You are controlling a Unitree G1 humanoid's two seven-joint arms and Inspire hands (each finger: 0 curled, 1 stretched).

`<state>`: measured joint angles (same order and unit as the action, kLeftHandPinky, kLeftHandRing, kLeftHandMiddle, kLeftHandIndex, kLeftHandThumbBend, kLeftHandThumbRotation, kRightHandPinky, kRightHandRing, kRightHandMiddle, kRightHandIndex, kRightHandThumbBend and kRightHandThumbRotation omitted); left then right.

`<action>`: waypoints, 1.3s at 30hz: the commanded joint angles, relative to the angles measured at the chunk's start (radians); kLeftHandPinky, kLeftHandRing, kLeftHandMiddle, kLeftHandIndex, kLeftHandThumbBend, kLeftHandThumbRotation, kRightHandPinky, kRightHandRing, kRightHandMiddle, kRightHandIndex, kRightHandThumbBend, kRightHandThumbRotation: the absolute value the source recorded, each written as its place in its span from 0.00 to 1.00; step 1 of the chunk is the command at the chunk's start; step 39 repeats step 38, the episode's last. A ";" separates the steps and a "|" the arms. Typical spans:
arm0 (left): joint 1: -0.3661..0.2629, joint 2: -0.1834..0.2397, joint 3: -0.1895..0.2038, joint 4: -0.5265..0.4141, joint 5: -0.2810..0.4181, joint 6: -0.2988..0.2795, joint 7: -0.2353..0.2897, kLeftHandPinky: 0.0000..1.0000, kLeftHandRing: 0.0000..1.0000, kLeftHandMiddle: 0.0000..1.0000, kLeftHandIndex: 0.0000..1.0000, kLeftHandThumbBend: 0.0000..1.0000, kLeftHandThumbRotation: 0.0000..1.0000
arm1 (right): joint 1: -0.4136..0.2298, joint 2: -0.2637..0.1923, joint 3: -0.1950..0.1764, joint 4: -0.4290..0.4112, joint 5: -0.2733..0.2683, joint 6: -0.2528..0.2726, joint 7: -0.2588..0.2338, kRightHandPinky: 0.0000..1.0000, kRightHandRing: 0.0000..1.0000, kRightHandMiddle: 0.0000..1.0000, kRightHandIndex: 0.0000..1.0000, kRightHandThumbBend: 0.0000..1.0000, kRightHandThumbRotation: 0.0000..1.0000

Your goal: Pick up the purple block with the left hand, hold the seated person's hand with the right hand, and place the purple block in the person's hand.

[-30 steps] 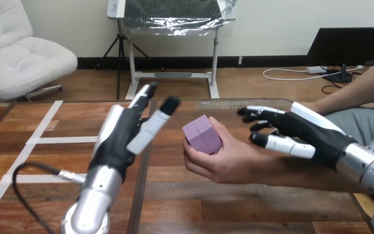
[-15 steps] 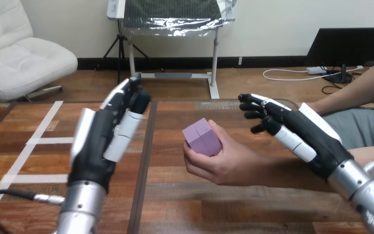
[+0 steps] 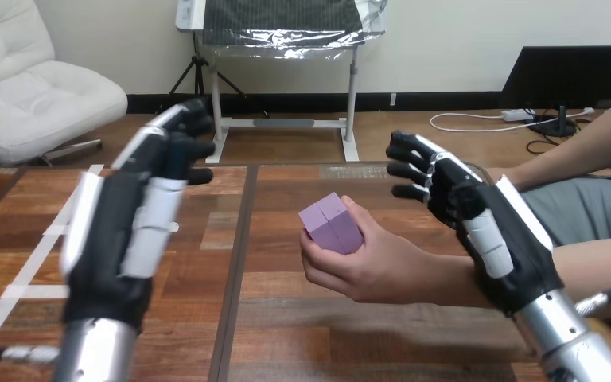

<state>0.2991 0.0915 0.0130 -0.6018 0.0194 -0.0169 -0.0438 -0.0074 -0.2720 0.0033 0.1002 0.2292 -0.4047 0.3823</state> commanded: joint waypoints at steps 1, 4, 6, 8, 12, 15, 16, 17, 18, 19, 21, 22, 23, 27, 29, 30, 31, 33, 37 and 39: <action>0.032 -0.005 0.027 -0.099 -0.056 -0.038 -0.013 0.56 0.76 0.79 0.77 0.71 1.00 | -0.001 0.057 -0.026 -0.118 0.044 -0.052 -0.026 0.86 0.88 0.89 0.88 0.96 1.00; 0.056 -0.010 0.035 -0.121 -0.100 -0.053 -0.020 0.49 0.75 0.79 0.76 0.73 1.00 | 0.020 0.083 -0.022 -0.146 0.045 -0.070 -0.034 0.85 0.87 0.88 0.87 0.96 1.00; 0.069 -0.020 0.038 -0.128 -0.131 -0.071 -0.021 0.46 0.75 0.78 0.76 0.72 1.00 | 0.034 0.099 -0.017 -0.164 0.055 -0.081 -0.032 0.84 0.87 0.88 0.87 0.95 1.00; 0.077 -0.026 0.039 -0.129 -0.154 -0.088 -0.021 0.44 0.74 0.77 0.75 0.71 1.00 | 0.043 0.110 -0.012 -0.177 0.066 -0.088 -0.025 0.84 0.87 0.88 0.87 0.94 1.00; 0.094 -0.046 0.038 -0.120 -0.246 -0.115 -0.034 0.38 0.72 0.76 0.73 0.69 1.00 | 0.075 0.130 0.002 -0.220 0.082 -0.087 -0.019 0.84 0.86 0.88 0.88 0.91 1.00; 0.102 -0.056 0.035 -0.113 -0.266 -0.130 -0.030 0.34 0.71 0.74 0.71 0.67 1.00 | 0.098 0.144 0.009 -0.251 0.086 -0.076 -0.022 0.82 0.86 0.88 0.88 0.91 1.00; 0.104 -0.057 0.034 -0.110 -0.268 -0.136 -0.027 0.34 0.71 0.74 0.71 0.66 1.00 | 0.104 0.147 0.011 -0.259 0.089 -0.074 -0.020 0.82 0.86 0.88 0.88 0.91 1.00; 0.108 -0.061 0.030 -0.109 -0.264 -0.141 -0.021 0.33 0.71 0.73 0.71 0.66 1.00 | 0.116 0.151 0.017 -0.272 0.097 -0.069 -0.016 0.82 0.86 0.88 0.88 0.91 1.00; 0.112 -0.062 0.028 -0.108 -0.262 -0.145 -0.017 0.32 0.70 0.73 0.70 0.65 1.00 | 0.123 0.154 0.020 -0.282 0.102 -0.065 -0.014 0.83 0.86 0.88 0.88 0.92 1.00; 0.114 -0.062 0.025 -0.109 -0.260 -0.147 -0.014 0.32 0.70 0.73 0.70 0.63 1.00 | 0.128 0.155 0.021 -0.287 0.106 -0.063 -0.012 0.83 0.87 0.88 0.88 0.92 1.00; 0.119 -0.066 0.021 -0.106 -0.256 -0.156 -0.007 0.31 0.70 0.73 0.70 0.62 1.00 | 0.142 0.159 0.026 -0.298 0.115 -0.060 -0.005 0.84 0.87 0.88 0.88 0.92 1.00; 0.121 -0.066 0.018 -0.105 -0.253 -0.159 -0.005 0.31 0.70 0.73 0.70 0.61 1.00 | 0.146 0.159 0.027 -0.301 0.118 -0.058 -0.002 0.84 0.87 0.89 0.89 0.92 1.00; 0.122 -0.067 0.015 -0.103 -0.253 -0.166 -0.005 0.30 0.70 0.73 0.70 0.61 1.00 | 0.152 0.161 0.031 -0.305 0.129 -0.056 0.004 0.84 0.88 0.89 0.89 0.92 1.00; 0.126 -0.063 0.005 -0.095 -0.249 -0.183 -0.005 0.28 0.72 0.74 0.70 0.61 1.00 | 0.171 0.165 0.038 -0.316 0.161 -0.045 0.026 0.85 0.88 0.90 0.89 0.93 1.00; 0.126 -0.061 0.001 -0.090 -0.243 -0.191 -0.005 0.17 0.73 0.75 0.70 0.61 1.00 | 0.181 0.167 0.043 -0.320 0.177 -0.044 0.038 0.85 0.89 0.90 0.89 0.94 1.00; 0.126 -0.060 -0.001 -0.088 -0.241 -0.195 -0.005 0.14 0.73 0.75 0.71 0.61 1.00 | 0.185 0.169 0.044 -0.321 0.183 -0.044 0.043 0.85 0.89 0.90 0.89 0.94 0.99; 0.125 -0.060 -0.003 -0.086 -0.239 -0.198 -0.005 0.11 0.74 0.76 0.71 0.61 1.00 | 0.188 0.170 0.045 -0.321 0.187 -0.044 0.046 0.85 0.89 0.90 0.89 0.94 0.99; 0.124 -0.057 -0.005 -0.081 -0.236 -0.204 -0.006 0.07 0.74 0.76 0.71 0.61 1.00 | 0.194 0.170 0.048 -0.322 0.191 -0.046 0.054 0.85 0.89 0.90 0.89 0.94 0.99; 0.120 -0.047 -0.009 -0.071 -0.227 -0.217 -0.011 0.02 0.78 0.79 0.73 0.62 1.00 | 0.213 0.170 0.055 -0.330 0.199 -0.042 0.072 0.84 0.89 0.90 0.89 0.93 0.98; 0.120 -0.045 -0.009 -0.070 -0.226 -0.219 -0.011 0.02 0.78 0.80 0.73 0.63 1.00 | 0.216 0.170 0.056 -0.332 0.201 -0.040 0.075 0.84 0.89 0.90 0.89 0.93 0.97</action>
